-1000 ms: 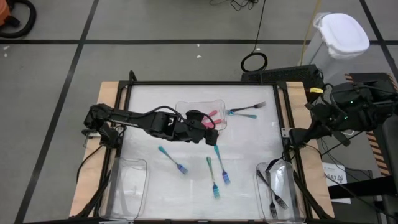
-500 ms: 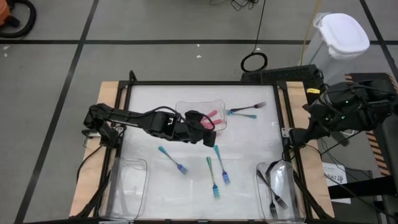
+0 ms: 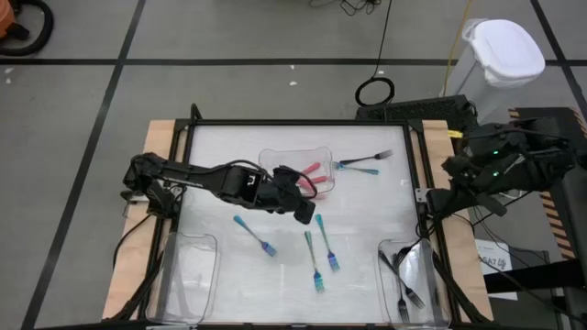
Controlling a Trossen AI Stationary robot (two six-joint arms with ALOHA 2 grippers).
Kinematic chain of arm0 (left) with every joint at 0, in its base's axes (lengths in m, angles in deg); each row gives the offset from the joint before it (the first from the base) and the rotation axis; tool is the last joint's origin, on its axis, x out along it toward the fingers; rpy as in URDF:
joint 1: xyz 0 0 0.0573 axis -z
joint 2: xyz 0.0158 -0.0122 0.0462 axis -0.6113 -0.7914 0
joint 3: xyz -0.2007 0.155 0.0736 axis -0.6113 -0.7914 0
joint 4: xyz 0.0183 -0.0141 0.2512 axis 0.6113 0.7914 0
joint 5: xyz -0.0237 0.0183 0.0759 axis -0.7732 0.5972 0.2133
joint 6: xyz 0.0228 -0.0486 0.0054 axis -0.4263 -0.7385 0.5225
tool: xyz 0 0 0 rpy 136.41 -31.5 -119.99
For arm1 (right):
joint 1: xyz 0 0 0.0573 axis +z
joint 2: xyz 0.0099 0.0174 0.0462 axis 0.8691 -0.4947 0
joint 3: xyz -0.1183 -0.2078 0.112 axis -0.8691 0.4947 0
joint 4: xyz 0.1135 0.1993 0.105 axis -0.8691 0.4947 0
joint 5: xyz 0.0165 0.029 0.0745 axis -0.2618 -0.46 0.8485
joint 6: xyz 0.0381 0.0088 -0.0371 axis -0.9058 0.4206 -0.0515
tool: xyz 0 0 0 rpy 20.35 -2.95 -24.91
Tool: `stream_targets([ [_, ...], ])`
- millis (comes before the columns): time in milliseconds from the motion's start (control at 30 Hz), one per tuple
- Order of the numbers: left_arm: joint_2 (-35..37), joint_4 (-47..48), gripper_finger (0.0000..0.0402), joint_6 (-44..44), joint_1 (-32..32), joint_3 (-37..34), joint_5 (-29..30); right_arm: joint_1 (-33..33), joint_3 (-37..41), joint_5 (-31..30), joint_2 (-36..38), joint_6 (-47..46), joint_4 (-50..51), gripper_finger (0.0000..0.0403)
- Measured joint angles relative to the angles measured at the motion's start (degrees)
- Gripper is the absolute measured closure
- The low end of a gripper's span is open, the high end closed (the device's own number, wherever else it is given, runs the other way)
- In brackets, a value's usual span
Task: Sort silverware by color (type)
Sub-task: Put the black fork into the right transparent bin
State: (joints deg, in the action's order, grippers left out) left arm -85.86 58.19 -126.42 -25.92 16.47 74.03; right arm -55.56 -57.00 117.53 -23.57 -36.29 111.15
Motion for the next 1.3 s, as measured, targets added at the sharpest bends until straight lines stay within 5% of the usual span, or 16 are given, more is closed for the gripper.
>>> stream_targets([
  [400, 0.0, 3.2, 0.0153, 8.2, 3.4, 0.0, 0.1, 4.7, 0.0, 1.4, -9.4, -4.9, -0.1, 0.0397],
  [900, 0.0, 5.0, 0.0153, 16.4, 4.6, 0.0, 6.7, 12.1, 0.2, 1.5, -11.1, -6.0, -0.1, 0.0397],
  [1300, -2.4, 1.5, 0.0153, 15.9, 5.8, 0.0, 7.6, 17.3, 17.4, 3.1, -10.4, -5.2, 0.0, 0.0397],
])
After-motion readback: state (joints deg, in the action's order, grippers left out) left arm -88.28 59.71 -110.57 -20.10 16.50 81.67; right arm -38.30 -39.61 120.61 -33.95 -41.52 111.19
